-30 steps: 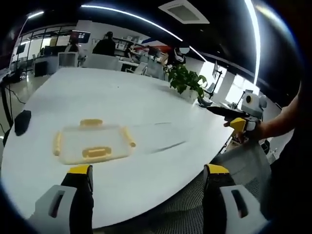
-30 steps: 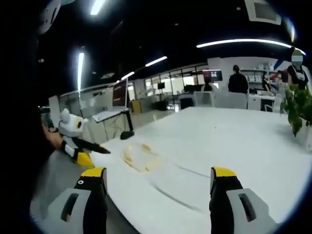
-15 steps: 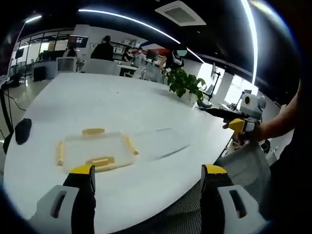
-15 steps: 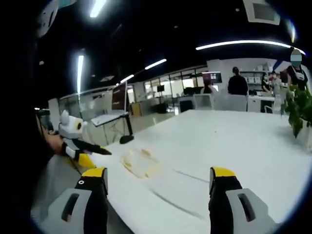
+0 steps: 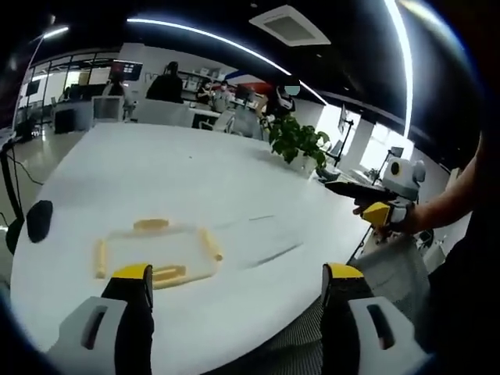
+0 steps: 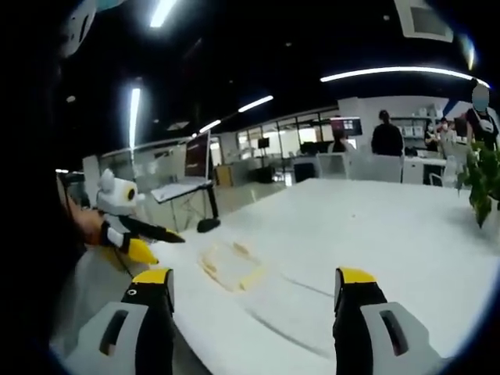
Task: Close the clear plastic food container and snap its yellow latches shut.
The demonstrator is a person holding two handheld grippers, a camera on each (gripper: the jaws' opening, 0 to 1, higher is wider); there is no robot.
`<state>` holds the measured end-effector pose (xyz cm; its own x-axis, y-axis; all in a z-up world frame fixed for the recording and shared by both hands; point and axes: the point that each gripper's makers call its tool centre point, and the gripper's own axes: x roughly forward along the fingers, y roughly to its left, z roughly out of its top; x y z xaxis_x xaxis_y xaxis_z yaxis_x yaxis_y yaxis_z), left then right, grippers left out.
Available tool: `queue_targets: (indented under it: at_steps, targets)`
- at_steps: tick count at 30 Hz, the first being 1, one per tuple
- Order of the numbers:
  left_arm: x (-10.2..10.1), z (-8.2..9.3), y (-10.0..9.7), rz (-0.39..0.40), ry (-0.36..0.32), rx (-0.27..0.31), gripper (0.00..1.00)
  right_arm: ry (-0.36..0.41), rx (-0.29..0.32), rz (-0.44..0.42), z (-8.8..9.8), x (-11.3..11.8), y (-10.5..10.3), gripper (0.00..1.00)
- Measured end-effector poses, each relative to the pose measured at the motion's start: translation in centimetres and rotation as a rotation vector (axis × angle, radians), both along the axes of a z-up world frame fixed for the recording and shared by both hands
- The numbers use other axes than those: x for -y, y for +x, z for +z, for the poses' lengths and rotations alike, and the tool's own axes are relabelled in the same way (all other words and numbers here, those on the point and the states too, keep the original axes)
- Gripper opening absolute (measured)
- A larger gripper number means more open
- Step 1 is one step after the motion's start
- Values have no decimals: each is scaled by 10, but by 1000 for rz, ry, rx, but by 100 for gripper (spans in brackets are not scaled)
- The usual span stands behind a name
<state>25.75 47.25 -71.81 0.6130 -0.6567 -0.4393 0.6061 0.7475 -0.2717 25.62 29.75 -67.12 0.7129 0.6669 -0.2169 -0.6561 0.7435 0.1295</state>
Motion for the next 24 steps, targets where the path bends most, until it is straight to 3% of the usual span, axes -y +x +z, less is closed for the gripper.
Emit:
queue_targets:
  at_steps: [7, 24]
  targets:
    - [-2, -1, 0, 10, -5, -12, 88, 23, 0, 1, 4, -7, 4, 84]
    - [-33, -1, 19, 61, 12, -12, 86, 41, 18, 29, 11, -33, 15, 84]
